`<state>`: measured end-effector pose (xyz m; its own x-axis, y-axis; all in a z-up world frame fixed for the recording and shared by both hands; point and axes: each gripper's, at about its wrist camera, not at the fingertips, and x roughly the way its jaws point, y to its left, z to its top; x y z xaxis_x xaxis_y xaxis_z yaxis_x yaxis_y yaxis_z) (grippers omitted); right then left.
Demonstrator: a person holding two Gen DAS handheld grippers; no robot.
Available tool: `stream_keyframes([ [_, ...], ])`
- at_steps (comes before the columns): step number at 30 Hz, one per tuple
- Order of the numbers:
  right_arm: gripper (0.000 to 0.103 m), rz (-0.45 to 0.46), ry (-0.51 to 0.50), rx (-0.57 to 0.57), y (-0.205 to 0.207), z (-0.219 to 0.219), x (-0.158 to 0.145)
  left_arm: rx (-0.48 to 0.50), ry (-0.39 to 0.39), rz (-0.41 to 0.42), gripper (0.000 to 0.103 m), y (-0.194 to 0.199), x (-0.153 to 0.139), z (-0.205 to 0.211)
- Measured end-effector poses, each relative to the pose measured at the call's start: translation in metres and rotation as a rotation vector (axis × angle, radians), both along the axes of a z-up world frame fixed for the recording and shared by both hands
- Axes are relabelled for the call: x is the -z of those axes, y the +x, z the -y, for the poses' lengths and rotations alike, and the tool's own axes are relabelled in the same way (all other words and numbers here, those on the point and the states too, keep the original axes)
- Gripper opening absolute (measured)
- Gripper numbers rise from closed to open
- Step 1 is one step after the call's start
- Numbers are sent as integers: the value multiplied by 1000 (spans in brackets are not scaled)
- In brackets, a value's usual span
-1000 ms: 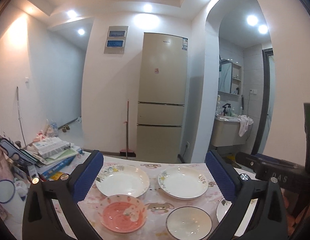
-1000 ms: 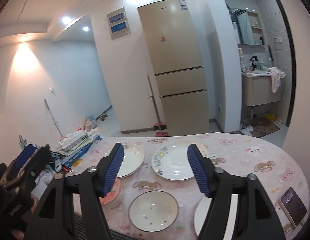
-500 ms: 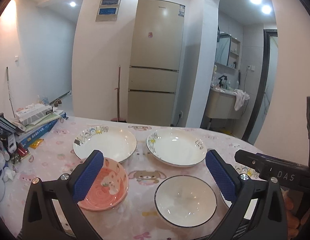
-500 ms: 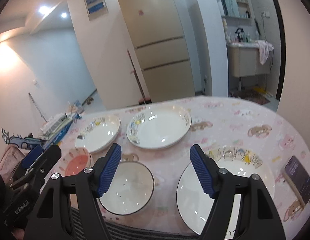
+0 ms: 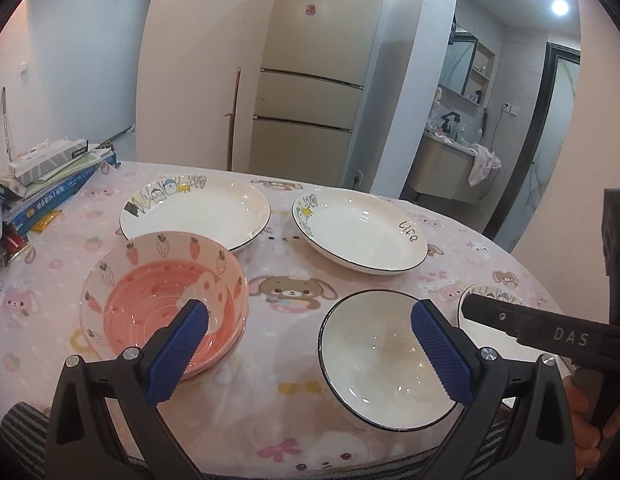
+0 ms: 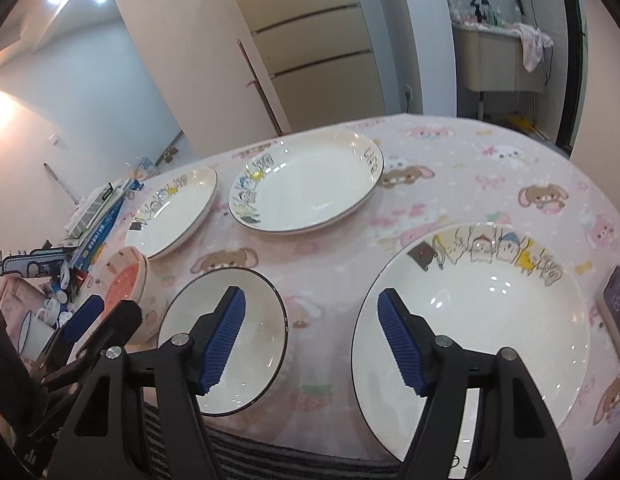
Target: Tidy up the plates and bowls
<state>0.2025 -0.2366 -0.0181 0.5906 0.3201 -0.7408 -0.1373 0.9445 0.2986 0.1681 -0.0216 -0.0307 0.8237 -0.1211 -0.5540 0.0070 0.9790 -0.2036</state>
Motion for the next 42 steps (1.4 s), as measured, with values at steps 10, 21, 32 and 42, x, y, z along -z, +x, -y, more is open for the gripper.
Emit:
stream_keyframes([
  [10,58,-111,30,-30,11,-5,25,39,-20,-48,97,9,8,2],
  [21,30,-141,13,-61,13,-15,34,9,35,-71,95,15,14,4],
  [32,9,-111,15,-99,9,-26,31,-34,-94,-81,67,14,14,-23],
  [42,9,-110,22,-102,10,-25,32,6,-214,-62,62,10,12,-35],
])
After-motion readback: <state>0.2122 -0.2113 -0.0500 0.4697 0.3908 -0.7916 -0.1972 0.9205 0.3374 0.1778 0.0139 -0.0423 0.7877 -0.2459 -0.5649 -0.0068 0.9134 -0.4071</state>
